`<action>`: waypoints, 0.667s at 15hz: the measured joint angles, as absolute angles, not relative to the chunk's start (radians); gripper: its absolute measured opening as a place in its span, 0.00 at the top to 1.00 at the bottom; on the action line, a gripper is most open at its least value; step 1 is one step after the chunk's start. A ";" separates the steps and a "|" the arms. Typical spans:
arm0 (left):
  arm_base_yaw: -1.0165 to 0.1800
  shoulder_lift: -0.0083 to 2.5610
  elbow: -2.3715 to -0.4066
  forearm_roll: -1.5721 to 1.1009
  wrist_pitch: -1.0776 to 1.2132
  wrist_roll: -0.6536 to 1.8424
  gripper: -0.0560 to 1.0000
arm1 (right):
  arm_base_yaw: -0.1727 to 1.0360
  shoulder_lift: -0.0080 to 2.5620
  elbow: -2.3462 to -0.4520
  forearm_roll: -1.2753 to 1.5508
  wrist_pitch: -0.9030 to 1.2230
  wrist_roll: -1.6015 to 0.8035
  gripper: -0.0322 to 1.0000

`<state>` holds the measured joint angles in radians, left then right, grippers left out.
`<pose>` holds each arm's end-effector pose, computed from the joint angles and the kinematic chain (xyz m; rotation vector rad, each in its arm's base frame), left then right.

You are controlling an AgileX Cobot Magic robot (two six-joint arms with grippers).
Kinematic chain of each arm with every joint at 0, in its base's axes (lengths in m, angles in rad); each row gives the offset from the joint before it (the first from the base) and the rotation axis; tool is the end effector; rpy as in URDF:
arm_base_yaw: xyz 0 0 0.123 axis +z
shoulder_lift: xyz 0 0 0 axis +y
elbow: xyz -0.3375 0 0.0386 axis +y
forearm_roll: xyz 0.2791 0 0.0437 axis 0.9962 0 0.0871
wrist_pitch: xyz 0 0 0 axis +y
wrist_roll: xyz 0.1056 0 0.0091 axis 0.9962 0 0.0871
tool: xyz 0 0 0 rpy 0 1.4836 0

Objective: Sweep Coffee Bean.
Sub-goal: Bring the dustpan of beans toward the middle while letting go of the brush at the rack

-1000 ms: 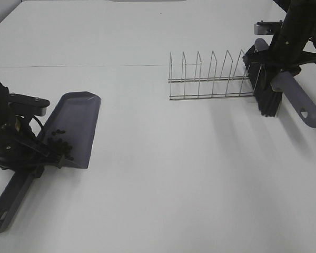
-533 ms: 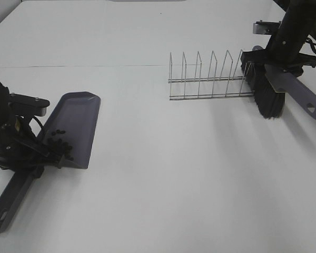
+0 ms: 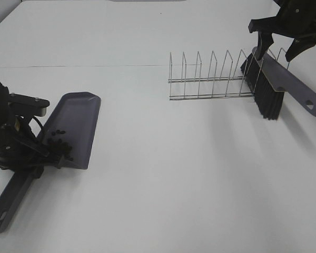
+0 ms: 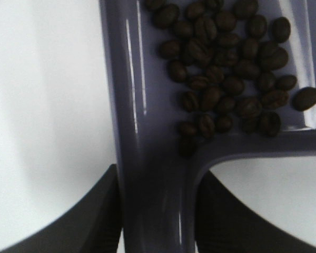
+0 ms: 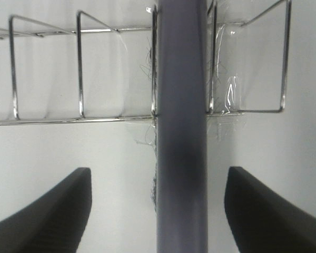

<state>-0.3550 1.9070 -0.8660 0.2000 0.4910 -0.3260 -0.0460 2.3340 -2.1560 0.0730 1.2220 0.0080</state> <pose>0.3228 -0.1090 0.1055 0.2976 2.9722 0.0857 0.5703 -0.0190 0.2315 0.1009 2.8791 0.0964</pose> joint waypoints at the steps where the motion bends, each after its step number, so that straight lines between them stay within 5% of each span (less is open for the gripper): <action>1: -0.355 1.907 -0.867 0.188 0.493 -0.314 0.64 | -0.046 2.312 -2.156 0.073 1.222 0.008 0.37; 10: -0.434 1.941 -0.963 0.128 0.532 -0.279 0.64 | -0.046 2.014 -1.970 0.072 1.222 0.008 0.37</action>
<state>-0.4340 1.9410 -0.9630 0.1280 0.5320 -0.2790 -0.0460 2.0140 -1.9700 0.0720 1.2220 0.0080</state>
